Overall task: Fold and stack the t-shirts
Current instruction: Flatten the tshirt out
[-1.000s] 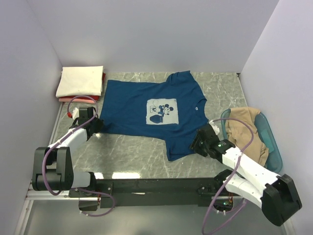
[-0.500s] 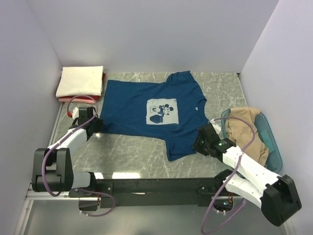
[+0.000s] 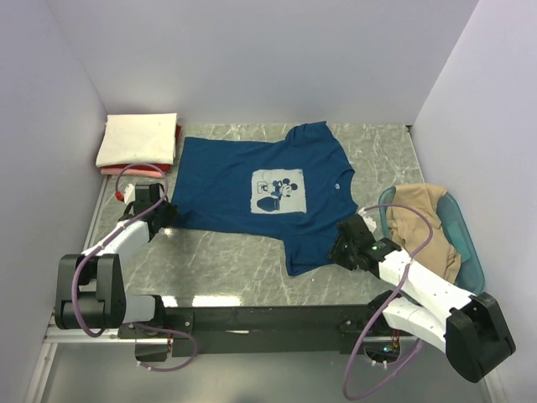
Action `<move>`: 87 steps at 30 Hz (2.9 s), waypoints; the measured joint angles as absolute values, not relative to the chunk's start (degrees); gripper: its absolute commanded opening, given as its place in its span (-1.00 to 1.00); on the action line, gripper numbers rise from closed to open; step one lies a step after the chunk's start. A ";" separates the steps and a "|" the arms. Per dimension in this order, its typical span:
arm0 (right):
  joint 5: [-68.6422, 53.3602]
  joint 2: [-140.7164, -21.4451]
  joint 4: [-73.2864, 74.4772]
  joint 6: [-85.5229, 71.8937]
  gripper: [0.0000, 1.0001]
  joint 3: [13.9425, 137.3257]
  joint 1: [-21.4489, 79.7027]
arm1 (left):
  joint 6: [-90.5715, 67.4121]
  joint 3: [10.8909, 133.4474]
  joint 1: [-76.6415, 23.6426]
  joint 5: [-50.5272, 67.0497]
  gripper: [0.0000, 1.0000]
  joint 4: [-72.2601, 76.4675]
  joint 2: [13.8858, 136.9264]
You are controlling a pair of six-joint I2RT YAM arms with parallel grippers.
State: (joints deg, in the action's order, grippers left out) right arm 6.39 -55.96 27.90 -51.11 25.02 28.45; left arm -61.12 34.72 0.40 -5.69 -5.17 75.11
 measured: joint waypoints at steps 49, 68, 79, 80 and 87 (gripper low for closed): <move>4.86 -53.71 32.75 -48.12 -0.13 26.65 21.91 | -61.10 34.72 0.38 -4.38 -0.99 -4.93 75.13; 2.04 -61.58 24.05 -48.16 -0.35 24.99 21.91 | -61.10 34.68 0.38 -4.43 -0.99 -4.95 74.70; 0.14 -60.55 21.85 -48.58 -1.00 23.33 21.98 | -61.10 32.05 0.38 -5.26 -0.99 -5.04 73.36; 0.01 -59.51 22.90 -48.56 -1.00 23.20 21.98 | -61.10 31.70 0.38 -5.41 -0.99 -5.15 73.01; -1.63 -44.23 34.50 -48.73 -1.00 24.64 22.00 | -61.12 28.77 0.38 -6.46 -0.99 -5.52 67.90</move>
State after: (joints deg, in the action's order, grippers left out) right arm -1.63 -44.23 34.50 -48.73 24.64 22.00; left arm -61.12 28.77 0.38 -6.46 -5.52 67.90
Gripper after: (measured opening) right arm 0.008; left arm 0.012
